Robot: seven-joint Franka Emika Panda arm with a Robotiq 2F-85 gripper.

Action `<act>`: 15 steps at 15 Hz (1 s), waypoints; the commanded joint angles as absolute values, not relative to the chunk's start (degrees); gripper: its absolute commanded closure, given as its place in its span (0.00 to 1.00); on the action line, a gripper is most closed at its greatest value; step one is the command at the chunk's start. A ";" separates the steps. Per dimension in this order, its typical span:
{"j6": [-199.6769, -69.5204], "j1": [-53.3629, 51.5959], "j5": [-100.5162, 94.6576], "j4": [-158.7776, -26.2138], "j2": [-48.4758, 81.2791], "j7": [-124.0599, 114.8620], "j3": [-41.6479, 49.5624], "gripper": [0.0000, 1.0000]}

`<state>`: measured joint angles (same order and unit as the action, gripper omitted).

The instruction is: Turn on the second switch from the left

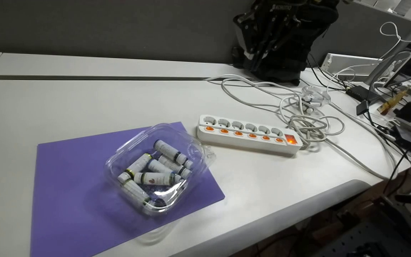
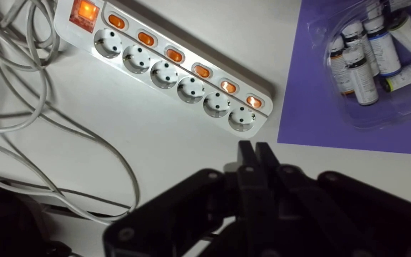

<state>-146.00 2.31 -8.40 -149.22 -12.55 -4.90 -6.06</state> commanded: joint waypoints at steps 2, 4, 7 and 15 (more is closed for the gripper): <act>-149.51 3.04 -8.60 -145.67 -4.38 -6.36 -3.16 1.00; -149.36 2.90 -7.79 -144.64 -2.84 -6.03 -1.99 1.00; -149.84 2.30 -8.00 -145.85 -3.11 -4.85 -1.34 0.99; -156.00 2.39 -9.12 -145.36 3.04 -9.85 -0.51 1.00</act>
